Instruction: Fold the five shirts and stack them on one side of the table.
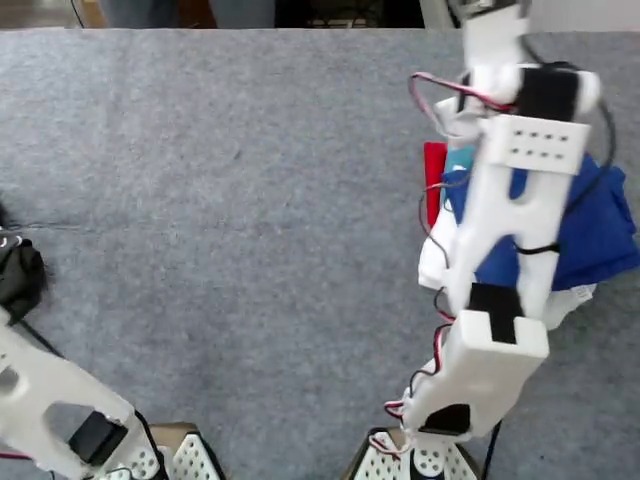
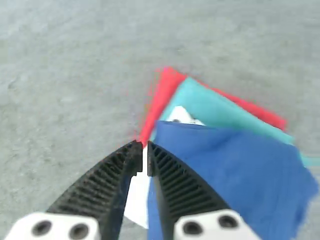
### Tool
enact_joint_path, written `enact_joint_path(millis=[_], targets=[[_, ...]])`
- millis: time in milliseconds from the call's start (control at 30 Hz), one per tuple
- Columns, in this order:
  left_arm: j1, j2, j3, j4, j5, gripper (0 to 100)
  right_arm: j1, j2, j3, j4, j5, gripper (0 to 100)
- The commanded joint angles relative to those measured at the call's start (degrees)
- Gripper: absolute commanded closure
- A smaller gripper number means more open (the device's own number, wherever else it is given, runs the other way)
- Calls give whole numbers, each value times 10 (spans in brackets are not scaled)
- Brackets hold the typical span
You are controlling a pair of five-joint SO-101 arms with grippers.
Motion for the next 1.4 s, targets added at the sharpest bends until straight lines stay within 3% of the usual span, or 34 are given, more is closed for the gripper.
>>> enact_joint_path(millis=[0, 100, 233, 433, 667, 867, 1067, 1233, 1300, 1367], targets=[[2, 13, 26, -33, -4, 800, -33, -34, 18, 0, 1, 980], [14, 66, 56, -51, -39, 823, -41, -35, 18, 2, -8, 980], [37, 96, 57, -14, -81, 980, -38, -58, 17, 2, -40, 980], [58, 29, 23, 31, -42, 973, -42, -98, 18, 2, -42, 980], [182, -139, 80, 56, -40, 972, -42, -131, 18, 2, -43, 980], [371, -349, 282, 55, -5, 972, -42, -140, 18, 2, -43, 980], [647, -574, 424, 6, 22, 971, -41, -141, 18, 3, -43, 980], [864, -683, 527, -25, 20, 970, -40, -141, 18, 3, -43, 980], [926, -697, 564, -27, 20, 960, -42, -140, 18, 3, -43, 980], [939, -699, 590, -26, 24, 892, -42, -138, 19, 3, -43, 977]])
